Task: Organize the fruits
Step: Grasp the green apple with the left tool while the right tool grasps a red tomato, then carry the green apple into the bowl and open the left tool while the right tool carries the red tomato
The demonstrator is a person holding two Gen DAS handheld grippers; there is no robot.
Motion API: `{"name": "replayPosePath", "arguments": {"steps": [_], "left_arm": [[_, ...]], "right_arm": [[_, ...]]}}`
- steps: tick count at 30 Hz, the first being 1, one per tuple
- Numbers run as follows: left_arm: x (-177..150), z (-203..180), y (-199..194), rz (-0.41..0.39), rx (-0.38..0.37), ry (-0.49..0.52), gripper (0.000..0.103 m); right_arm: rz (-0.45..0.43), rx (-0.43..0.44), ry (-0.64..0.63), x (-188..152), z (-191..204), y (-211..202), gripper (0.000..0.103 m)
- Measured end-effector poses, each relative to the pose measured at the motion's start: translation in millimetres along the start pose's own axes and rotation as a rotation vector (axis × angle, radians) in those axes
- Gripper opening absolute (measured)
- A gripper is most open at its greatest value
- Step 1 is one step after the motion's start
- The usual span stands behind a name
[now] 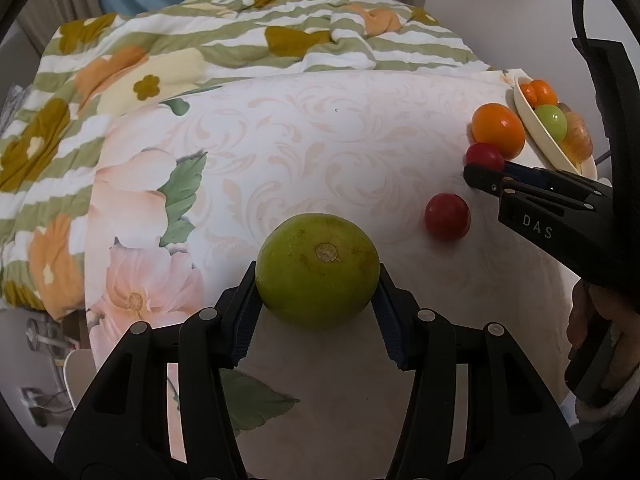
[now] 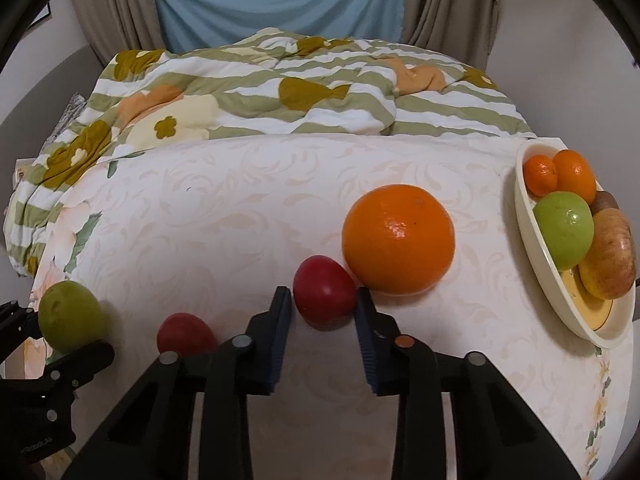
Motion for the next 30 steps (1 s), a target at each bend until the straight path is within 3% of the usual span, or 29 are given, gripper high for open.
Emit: {"name": "replayPosePath", "arguments": {"steps": [16,30], "left_arm": [[6,-4,-30,-0.051,0.006,0.011,0.059],[29,-34,-88,-0.154,-0.02,0.078,0.059]], "right_arm": [[-0.048,0.037,0.004,5,3,-29,0.027],[-0.142,0.033,0.035,16,-17,-106,0.027]]}}
Point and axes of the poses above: each gripper's, at about its wrist camera, not at the fingertips, and y roughly the way its jaws point, z to its left, x to its top, the point moved 7 cm from there along y, roughly the way its jaws point, and after that the axes turned 3 degrees about -x, right-handed, at the moved point
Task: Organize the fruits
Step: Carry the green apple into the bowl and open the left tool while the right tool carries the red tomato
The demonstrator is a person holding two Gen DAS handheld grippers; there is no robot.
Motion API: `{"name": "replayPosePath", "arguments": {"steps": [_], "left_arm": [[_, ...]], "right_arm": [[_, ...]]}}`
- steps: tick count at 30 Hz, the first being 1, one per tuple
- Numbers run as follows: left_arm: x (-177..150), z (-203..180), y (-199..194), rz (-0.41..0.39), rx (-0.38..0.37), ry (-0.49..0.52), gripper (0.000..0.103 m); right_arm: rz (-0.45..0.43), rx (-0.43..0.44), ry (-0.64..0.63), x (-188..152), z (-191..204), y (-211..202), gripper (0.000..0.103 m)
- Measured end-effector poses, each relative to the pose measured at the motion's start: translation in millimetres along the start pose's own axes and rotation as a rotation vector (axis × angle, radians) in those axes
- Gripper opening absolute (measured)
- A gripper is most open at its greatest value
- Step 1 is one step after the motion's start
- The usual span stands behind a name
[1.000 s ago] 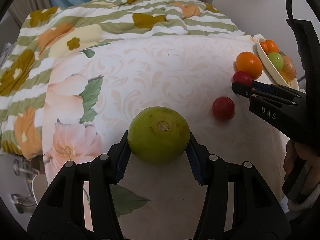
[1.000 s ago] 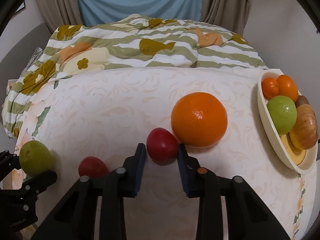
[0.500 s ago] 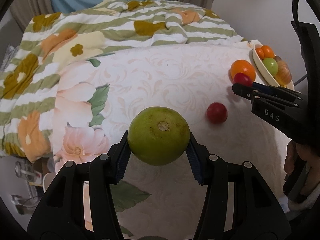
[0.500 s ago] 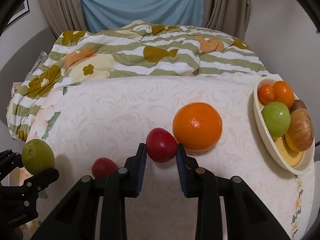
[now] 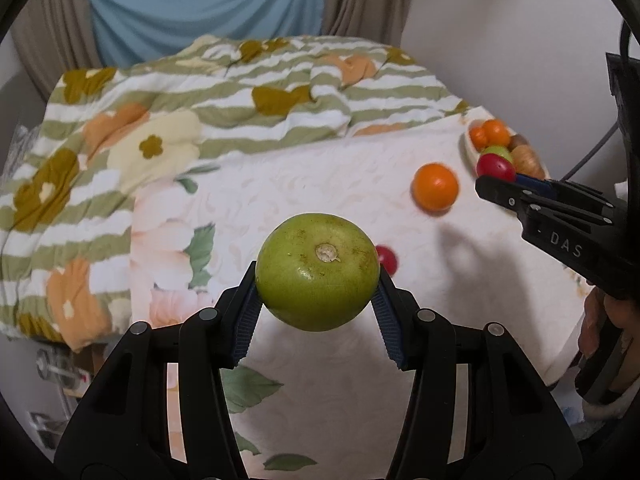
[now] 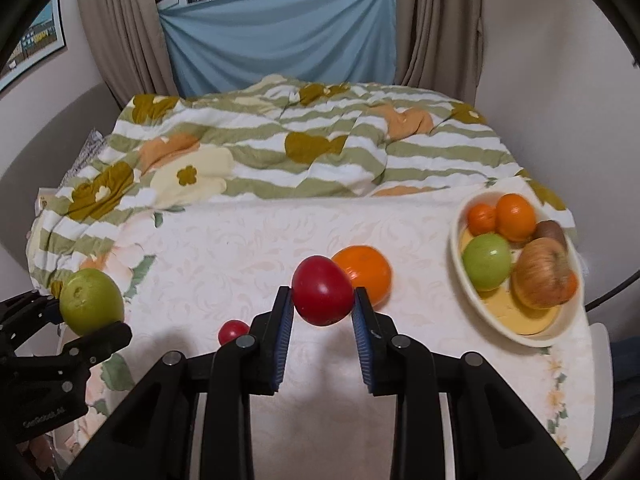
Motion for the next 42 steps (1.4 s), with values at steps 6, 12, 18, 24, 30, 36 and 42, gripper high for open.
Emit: {"name": "replayPosePath", "arguments": {"steps": [6,12,18,24,30,36,42], "left_arm": [[29,-27,-16,-0.056,-0.016,0.053,0.059],[62,-65,-19,-0.101,-0.032,0.068,0.059],[86,-110,-7,-0.112,-0.054,0.052,0.059],[108,-157,15,-0.109,-0.074,0.036,0.059],[127,-200,49,-0.088,-0.092,0.02,0.059],[144,-234,80,-0.075,-0.093,0.01,0.059],[151,-254,123,-0.026,-0.107,-0.016,0.059]], "right_arm": [[-0.037,-0.009,0.02,10,-24,-31,0.027],[-0.064,-0.019,0.04,20,-63,-45,0.027],[-0.078,-0.022,0.027,29,-109,-52,0.027],[-0.08,-0.014,0.019,38,-160,-50,0.027],[-0.067,-0.002,0.012,45,-205,-37,0.027],[-0.045,0.017,-0.007,51,-240,-19,0.027],[-0.031,0.046,-0.014,54,-264,2,0.027]]}}
Point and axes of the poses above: each gripper's, at about its wrist camera, not at the fingertips, and y roughly the way its jaws point, z to its left, x to its top, the point moved 7 cm from there along y, roughly the way its jaws point, and after that the axes turned 3 degrees about -x, right-handed, at the moved point
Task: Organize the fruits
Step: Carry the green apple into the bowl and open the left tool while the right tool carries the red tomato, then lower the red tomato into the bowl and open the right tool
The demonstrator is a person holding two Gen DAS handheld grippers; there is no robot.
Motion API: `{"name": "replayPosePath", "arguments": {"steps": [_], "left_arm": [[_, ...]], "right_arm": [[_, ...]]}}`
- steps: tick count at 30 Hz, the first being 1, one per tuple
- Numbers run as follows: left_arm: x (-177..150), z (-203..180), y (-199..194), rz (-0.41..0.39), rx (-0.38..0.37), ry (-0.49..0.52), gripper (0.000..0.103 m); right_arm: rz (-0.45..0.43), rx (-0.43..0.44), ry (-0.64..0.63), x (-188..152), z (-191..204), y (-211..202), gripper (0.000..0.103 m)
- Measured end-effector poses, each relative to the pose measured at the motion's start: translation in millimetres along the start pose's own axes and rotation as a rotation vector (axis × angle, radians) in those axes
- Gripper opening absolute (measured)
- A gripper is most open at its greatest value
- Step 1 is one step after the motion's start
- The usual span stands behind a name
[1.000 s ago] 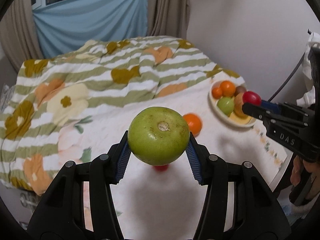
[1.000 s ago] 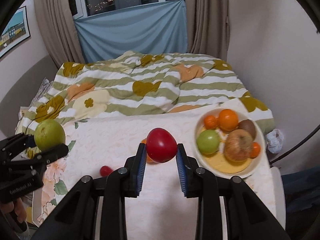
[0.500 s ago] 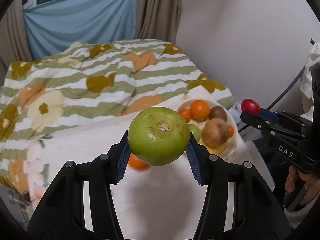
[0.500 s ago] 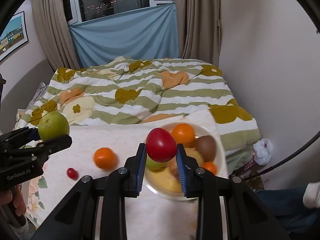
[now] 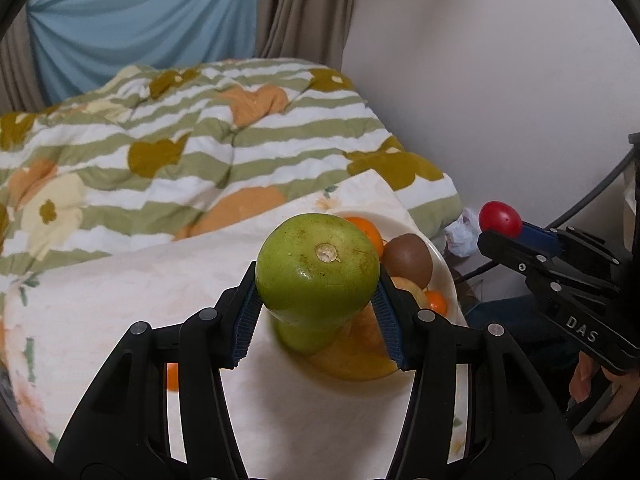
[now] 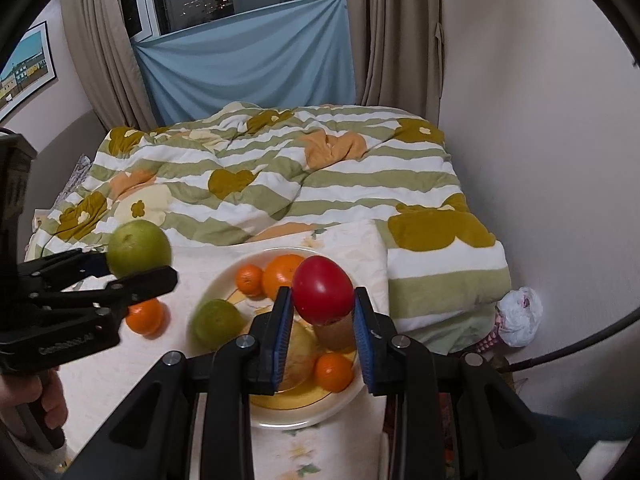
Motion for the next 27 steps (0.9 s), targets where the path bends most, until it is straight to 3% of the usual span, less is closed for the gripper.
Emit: {"name": "replayPosePath", "arguments": {"steps": [10,16,17,18,20,22,27], "left_arm": [[-7,-6,55,0.102,-0.004,-0.017,0.06],[-14,-5,67,0.144,-0.011,-0.02,0.061],[-14,-6,66,0.137,-0.021,-0.019,0.066],[-13,-7,64,0.129,-0.016,-0.015,0.082],[-8,-6,55,0.094,0.001,-0.009,0.103],[-4,-5,43,0.051,0.016,-0.011,0.103],[-8,6,27,0.047,0.055,-0.02,0.103]], "right_arm": [[0.026,0.03,0.017,-4,-19,24,0.027],[0.031,0.029,0.044,-7,-27,26,0.027],[0.03,0.027,0.049,-8,-28,26,0.027],[0.03,0.025,0.053,-8,-29,26,0.027],[0.028,0.022,0.06,-8,-30,24,0.027],[0.026,0.02,0.062,-8,-30,22,0.027],[0.019,0.024,0.053,-7,-25,18,0.027]]}}
Point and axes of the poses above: each gripper's, at about its wrist camera, not at the fingertips, and y roughly the way its jaws point, z to its left, x to its top, the point moved 7 cm from there along y, roughly the way its jaws point, and after that the axes turned 3 degrees about -x, right-handed, at the moved point
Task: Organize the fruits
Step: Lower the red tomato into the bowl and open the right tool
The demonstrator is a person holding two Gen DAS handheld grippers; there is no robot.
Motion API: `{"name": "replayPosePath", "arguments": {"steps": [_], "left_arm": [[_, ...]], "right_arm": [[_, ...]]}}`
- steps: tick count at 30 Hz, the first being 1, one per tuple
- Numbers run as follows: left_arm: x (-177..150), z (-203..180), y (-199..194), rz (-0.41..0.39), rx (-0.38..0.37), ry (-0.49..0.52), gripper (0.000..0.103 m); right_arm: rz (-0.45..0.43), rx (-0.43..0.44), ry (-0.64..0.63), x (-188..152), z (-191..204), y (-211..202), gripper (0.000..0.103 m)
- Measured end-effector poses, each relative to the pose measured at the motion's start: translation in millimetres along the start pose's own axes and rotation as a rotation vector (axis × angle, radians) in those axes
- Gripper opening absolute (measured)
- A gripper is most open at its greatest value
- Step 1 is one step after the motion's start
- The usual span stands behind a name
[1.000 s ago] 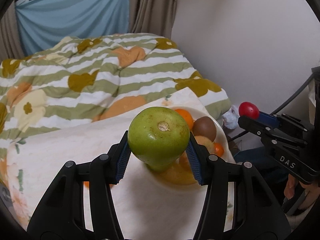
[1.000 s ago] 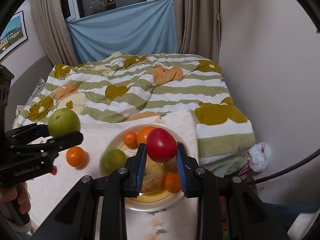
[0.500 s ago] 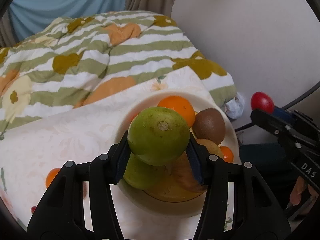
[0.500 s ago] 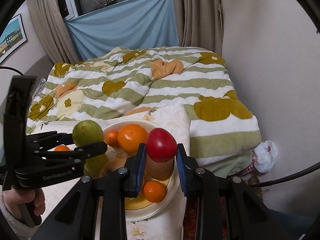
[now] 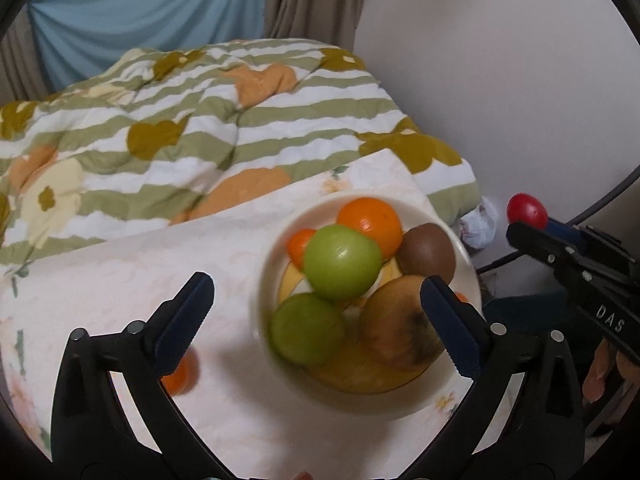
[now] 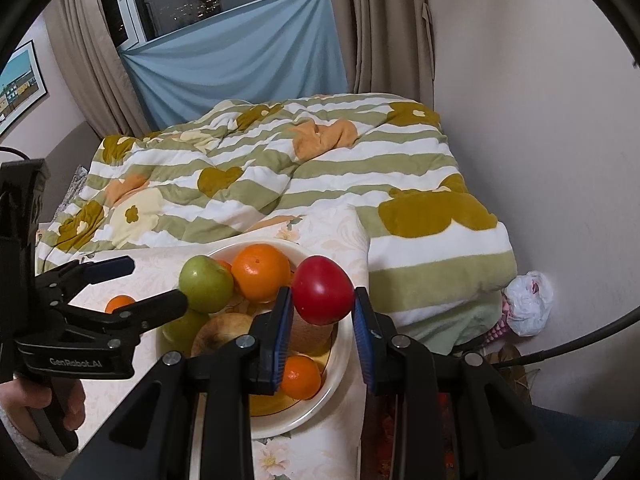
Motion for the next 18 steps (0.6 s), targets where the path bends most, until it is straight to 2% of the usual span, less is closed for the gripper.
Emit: {"name": "replayPosePath", "arguments": {"steps": [4,8,14,18], "left_arm": [[-7,14,-17,-0.009,0.022,-0.021,0.103],[-18,33,-37,-0.016,0.077,-0.041,0.103],[-43,64,-62,0.005,0.137,-0.099,0.103],[-58,81,-78,0.002,0.182,-0.133,0.103]], "right_arm": [[0.002,0.016,-0.03,3,10,1,0.027],[0.017,0.045,-0.062,6,20,7,0.027],[0.086,0.114,-0.119,1,38,27,0.027],[0.104,0.123,-0.148,-3,46,37,0.027]]}}
Point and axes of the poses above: each gripper's, at about its wrist camera, not at the fingertips, and y roughly the way its jaws point, z to its left, x to its top, the point moved 7 cm from there along y, roughly the way its jaws point, and after that the axes turned 3 degrees about -x, right-handed, at the moved point
